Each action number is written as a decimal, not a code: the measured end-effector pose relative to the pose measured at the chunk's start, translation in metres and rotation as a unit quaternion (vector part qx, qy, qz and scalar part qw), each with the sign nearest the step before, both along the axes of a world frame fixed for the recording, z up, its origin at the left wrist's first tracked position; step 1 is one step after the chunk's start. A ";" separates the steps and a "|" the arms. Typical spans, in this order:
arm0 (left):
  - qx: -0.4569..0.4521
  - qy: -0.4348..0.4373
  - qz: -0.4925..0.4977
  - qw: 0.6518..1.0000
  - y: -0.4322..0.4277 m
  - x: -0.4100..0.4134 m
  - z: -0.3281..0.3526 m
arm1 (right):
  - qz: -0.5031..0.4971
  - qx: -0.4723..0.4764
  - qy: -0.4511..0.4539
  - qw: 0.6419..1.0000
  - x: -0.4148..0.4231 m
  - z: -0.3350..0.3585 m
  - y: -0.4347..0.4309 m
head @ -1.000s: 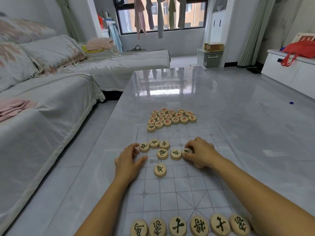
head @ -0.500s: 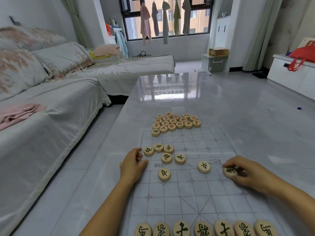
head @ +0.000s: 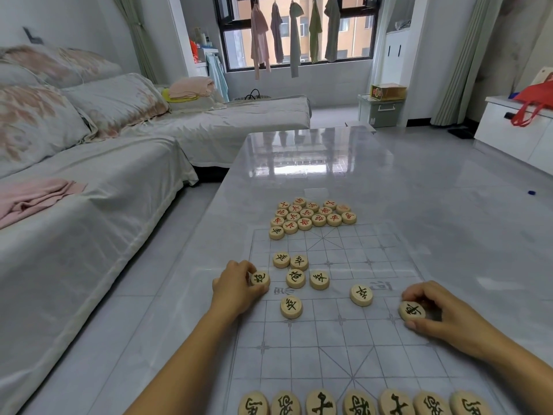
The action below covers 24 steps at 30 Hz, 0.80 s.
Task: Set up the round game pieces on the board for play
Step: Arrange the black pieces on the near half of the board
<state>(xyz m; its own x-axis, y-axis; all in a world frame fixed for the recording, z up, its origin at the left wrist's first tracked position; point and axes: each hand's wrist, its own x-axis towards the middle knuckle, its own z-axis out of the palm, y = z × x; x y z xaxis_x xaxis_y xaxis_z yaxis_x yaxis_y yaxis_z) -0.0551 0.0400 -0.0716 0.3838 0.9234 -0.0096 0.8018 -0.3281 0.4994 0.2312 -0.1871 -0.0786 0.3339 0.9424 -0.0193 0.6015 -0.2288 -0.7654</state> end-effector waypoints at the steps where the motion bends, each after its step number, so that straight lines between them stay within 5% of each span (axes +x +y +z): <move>1: 0.004 0.003 -0.005 1.000 -0.005 -0.004 0.000 | 0.009 0.006 -0.008 1.000 -0.001 0.000 -0.001; 6: -0.013 0.022 -0.059 0.998 -0.021 -0.010 0.005 | 0.033 0.042 -0.029 0.998 -0.006 -0.002 -0.005; 13: -0.026 -0.096 -0.066 0.993 0.002 0.020 0.016 | 0.015 0.060 -0.040 0.997 -0.008 -0.004 -0.006; 24: -0.085 -0.065 -0.109 0.988 0.041 0.049 0.009 | -0.016 0.085 -0.033 0.996 -0.006 -0.008 -0.005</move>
<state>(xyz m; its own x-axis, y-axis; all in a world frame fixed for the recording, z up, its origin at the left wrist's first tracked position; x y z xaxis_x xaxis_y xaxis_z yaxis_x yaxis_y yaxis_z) -0.0066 0.0808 -0.0625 0.5817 0.8078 -0.0951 0.6470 -0.3886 0.6561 0.2249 -0.1921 -0.0867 0.3593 0.9188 0.1637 0.6467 -0.1187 -0.7534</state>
